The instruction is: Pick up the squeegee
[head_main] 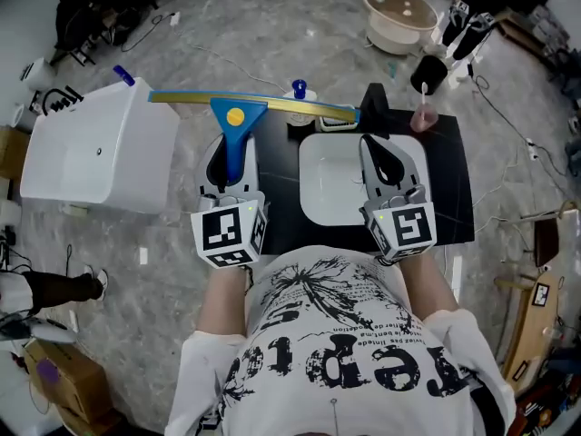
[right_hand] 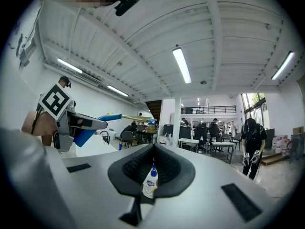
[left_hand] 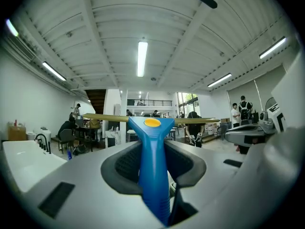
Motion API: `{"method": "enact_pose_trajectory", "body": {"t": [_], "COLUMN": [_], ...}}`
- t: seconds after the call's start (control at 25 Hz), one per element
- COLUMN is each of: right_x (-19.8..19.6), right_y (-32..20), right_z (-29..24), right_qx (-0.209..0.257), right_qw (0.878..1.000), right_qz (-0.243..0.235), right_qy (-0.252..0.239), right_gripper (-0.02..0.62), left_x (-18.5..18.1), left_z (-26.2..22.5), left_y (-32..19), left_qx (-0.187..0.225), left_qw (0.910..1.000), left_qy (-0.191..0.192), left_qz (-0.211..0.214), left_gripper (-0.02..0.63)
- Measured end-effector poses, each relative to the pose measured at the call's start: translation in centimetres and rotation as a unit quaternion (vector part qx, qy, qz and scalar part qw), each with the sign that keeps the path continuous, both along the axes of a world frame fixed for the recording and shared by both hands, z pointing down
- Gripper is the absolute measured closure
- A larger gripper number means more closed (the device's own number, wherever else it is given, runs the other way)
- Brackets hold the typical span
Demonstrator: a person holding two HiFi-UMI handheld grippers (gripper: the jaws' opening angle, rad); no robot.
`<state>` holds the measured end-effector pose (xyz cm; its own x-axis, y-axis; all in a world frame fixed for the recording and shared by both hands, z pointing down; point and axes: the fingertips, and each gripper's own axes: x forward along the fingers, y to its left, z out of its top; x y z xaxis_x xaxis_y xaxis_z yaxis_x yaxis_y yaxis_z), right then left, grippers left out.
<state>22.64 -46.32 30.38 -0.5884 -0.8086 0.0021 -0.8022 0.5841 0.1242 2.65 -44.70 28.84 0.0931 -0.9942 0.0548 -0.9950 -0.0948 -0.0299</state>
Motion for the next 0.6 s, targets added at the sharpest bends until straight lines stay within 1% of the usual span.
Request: {"method": "enact_pose_trajectory", "body": {"t": [0.16,0.6], "right_x": [-0.1,-0.2], "right_y": [0.0,-0.3], "right_z": [-0.2,0.8], "right_qx": [0.01,-0.005], "right_qw": [1.0,1.0], "right_qz": [0.001,0.003], "right_qy": [0.004,0.007], "right_gripper": [0.581,0.583], "left_x": [0.0,-0.2], "left_z": [-0.4,0.5], "left_y": [0.1,-0.4], "left_qx": [0.007,-0.003], "left_qw": [0.9999,0.9999], "left_qy": [-0.01,-0.009], "left_qz": [-0.001,0.004], "left_gripper": [0.468,0.468]}}
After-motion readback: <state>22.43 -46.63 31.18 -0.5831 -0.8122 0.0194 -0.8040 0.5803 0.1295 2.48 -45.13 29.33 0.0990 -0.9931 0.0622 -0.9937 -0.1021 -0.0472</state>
